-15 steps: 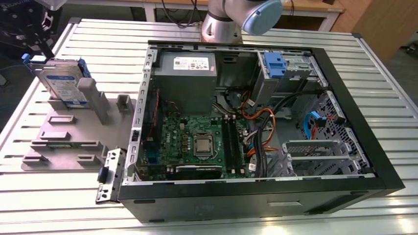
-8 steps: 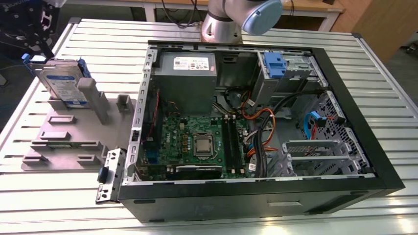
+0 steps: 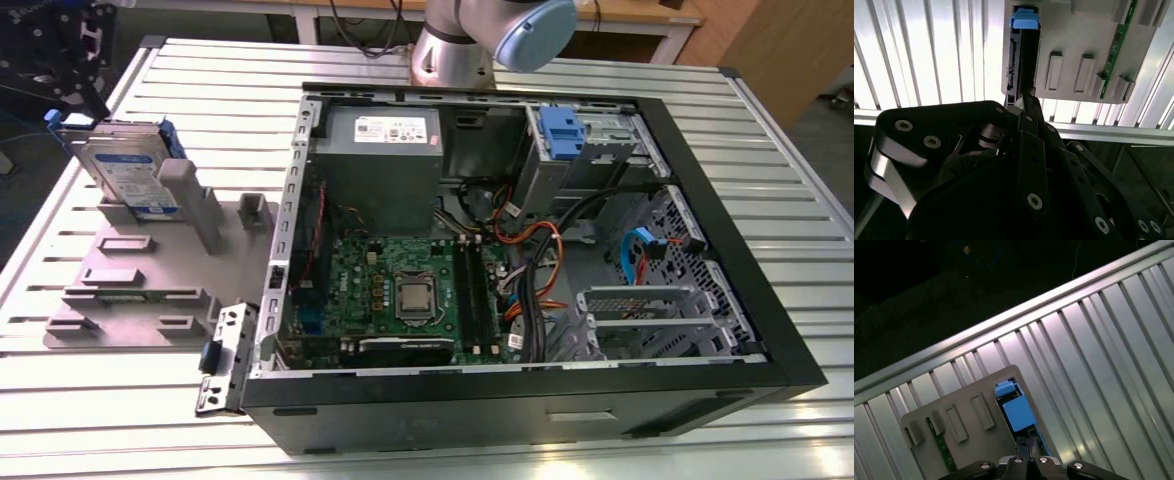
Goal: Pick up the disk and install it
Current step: 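Pick up the disk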
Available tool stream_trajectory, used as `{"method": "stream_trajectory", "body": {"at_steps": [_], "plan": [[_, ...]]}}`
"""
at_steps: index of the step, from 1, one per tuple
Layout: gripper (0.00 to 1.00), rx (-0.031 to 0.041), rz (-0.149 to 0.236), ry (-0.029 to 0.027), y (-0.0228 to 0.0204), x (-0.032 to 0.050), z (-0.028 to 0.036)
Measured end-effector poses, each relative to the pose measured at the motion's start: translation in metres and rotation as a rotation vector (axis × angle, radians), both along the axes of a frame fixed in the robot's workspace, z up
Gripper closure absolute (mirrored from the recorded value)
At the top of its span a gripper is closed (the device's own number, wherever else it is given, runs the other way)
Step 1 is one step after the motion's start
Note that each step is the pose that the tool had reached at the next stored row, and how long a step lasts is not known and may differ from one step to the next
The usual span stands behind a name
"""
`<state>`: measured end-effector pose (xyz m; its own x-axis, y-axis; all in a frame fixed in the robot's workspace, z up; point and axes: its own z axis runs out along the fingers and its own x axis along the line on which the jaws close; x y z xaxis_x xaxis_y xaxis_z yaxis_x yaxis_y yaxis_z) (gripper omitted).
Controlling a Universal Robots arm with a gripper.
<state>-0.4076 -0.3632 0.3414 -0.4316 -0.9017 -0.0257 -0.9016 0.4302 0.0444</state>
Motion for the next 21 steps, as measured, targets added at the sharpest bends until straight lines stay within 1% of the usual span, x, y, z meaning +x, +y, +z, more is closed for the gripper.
{"method": "stream_trajectory", "body": {"at_steps": [15,16,21], "plan": [[0.89,0.0,0.27,0.0001,0.0,0.0,-0.0019],[0.89,0.0,0.275,0.0,0.0,0.0001,-0.002],[0.89,-0.0001,0.276,0.0,0.0001,0.0035,-0.0027]]}}
